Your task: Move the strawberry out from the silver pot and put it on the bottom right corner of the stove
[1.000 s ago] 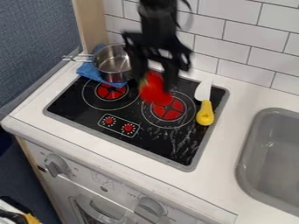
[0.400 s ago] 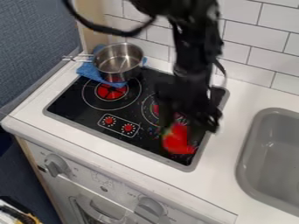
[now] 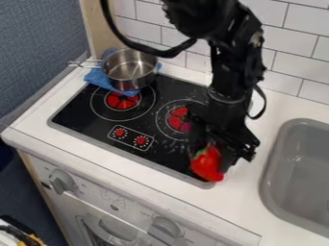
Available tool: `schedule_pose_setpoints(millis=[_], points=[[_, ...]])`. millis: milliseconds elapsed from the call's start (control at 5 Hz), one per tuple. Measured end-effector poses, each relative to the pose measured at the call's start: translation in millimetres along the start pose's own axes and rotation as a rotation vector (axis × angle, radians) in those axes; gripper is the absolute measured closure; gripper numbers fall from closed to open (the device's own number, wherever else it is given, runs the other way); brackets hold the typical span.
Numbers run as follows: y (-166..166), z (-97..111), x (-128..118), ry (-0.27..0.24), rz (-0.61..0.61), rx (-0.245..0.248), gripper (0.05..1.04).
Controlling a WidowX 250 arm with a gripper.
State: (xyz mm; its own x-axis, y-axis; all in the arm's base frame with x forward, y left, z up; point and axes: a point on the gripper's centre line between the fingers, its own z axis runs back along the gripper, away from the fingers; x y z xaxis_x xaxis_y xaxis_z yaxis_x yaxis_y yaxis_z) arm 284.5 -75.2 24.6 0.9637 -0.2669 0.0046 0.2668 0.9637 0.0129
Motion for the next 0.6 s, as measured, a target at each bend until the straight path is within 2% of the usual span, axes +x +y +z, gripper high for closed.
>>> schedule_pose_setpoints(millis=[200,400,600], points=[[-2.6,-1.7,-3.1,0.01,-0.013,0.012,0.081],[-1.8,29.4,-2.5,-0.068,0.011,0.03,0.076],[-3.5,49.6,-3.8,-0.11,0.034,0.041,0.083]])
